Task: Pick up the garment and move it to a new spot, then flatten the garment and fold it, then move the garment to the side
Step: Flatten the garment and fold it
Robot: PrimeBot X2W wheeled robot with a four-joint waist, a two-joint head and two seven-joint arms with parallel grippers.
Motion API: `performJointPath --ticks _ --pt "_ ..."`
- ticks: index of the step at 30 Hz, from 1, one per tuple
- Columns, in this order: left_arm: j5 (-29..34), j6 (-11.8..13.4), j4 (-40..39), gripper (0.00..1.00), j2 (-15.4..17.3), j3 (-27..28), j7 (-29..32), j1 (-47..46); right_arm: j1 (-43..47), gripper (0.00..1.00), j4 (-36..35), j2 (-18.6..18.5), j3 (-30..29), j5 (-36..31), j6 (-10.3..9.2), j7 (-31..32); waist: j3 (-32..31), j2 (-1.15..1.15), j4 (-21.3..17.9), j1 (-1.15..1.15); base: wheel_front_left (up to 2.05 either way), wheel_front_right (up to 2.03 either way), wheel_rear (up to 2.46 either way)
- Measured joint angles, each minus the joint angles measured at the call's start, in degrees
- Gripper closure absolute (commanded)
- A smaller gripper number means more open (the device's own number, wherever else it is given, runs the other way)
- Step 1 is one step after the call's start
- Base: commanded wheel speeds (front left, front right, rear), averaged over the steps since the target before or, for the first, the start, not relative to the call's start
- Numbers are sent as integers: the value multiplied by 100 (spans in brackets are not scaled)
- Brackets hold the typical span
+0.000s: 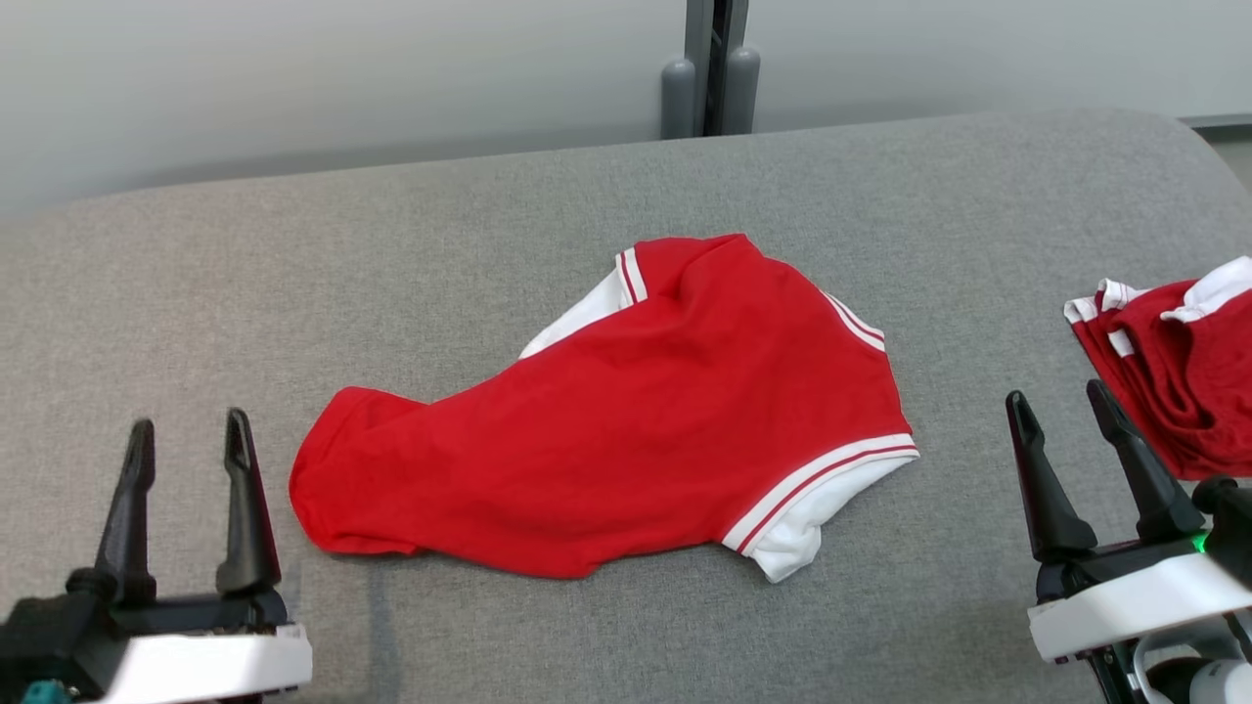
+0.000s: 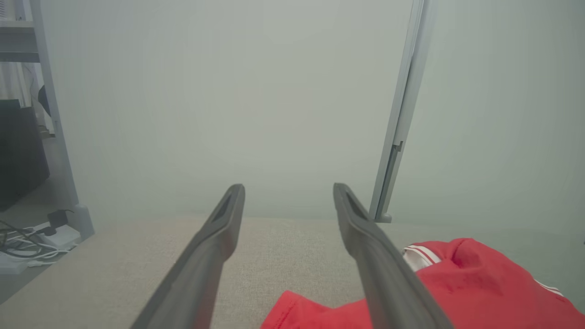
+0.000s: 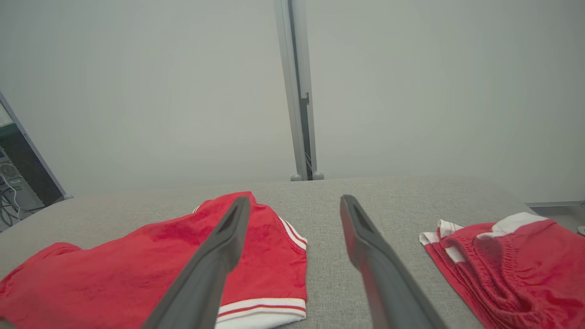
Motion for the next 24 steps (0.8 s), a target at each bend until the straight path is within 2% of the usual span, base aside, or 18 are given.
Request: performJointPath --ticks 14,18,24 --pt "158 102 -49 0 9 -257 245 299 153 0 -147 19 -45 0 0 122 -96 0 135 0 0 0 0" --pt "37 -57 240 0 -81 -556 610 297 143 0 -176 15 -22 2 0 156 19 0 157 0 0 0 0" --pt "-393 -364 1105 0 -257 -858 1059 376 86 0 -147 18 15 19 0 148 234 0 161 0 0 0 0"
